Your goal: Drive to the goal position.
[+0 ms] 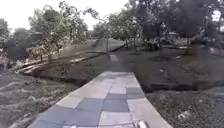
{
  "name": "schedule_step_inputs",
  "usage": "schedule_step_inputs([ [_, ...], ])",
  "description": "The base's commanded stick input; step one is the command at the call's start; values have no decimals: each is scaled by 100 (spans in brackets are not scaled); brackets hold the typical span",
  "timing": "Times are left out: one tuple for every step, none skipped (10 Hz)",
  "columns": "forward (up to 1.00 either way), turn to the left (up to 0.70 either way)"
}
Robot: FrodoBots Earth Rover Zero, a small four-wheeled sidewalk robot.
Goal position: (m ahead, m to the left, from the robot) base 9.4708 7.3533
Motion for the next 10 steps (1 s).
schedule_step_inputs([
  [50,-15],
  [50,-39],
  [50,-50],
  [50,-50],
  [50,-50],
  [50,-50],
  [50,0],
  [50,0],
  [50,0],
  [50,0],
])
